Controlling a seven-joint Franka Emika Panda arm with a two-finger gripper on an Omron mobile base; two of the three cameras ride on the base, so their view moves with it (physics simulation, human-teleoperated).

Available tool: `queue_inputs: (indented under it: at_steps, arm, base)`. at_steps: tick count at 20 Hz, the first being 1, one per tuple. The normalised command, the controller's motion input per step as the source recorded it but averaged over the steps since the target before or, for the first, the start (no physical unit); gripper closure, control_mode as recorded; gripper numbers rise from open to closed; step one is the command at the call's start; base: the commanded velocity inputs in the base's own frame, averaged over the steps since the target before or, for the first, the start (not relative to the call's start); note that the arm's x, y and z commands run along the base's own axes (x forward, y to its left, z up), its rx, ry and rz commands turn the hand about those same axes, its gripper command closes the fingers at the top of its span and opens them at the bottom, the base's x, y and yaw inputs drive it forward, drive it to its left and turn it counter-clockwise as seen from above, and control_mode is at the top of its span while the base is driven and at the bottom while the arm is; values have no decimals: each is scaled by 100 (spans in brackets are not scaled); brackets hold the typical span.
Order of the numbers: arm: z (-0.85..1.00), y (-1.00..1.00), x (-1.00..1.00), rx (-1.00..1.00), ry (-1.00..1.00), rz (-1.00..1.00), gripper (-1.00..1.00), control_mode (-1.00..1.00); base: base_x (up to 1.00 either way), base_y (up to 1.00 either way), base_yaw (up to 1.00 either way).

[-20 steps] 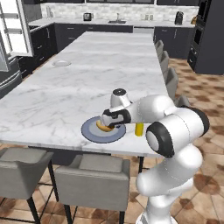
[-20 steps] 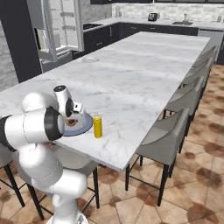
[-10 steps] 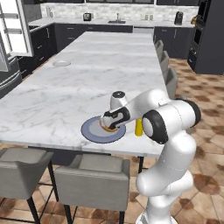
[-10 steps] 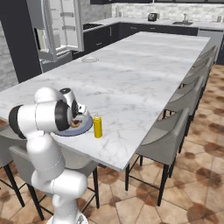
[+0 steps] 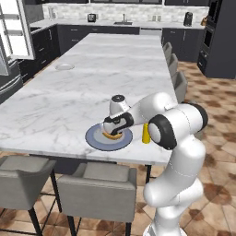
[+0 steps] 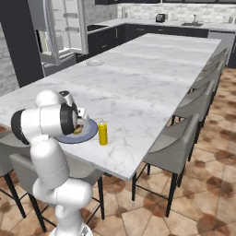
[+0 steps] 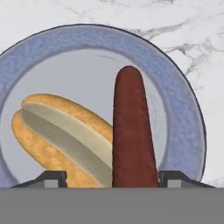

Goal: Move the hot dog bun to the plate on the dining table and place the condiment next to that plate. Then navigate to the fridge and take the sausage and place it on the plate as well.

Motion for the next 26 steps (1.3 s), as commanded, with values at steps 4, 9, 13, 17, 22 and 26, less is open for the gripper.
queue_inputs:
  at_steps: [4, 9, 13, 17, 22, 26]
  arm:
    - [0, 29, 0, 0, 0, 0, -100, -100]
    - [10, 15, 0, 0, 0, 0, -100, -100]
    - [19, 2, 0, 0, 0, -5, -100, -100]
    - [43, -3, -7, 0, 0, -11, -100, -100]
    - [39, -2, -17, 0, 0, -13, -100, -100]
    - [39, 0, -8, 0, 0, -12, -100, -100]
  base:
    - [0, 0, 0]
    - [0, 0, 0]
    - [0, 0, 0]
    - [0, 0, 0]
    - [0, 0, 0]
    - [0, 0, 0]
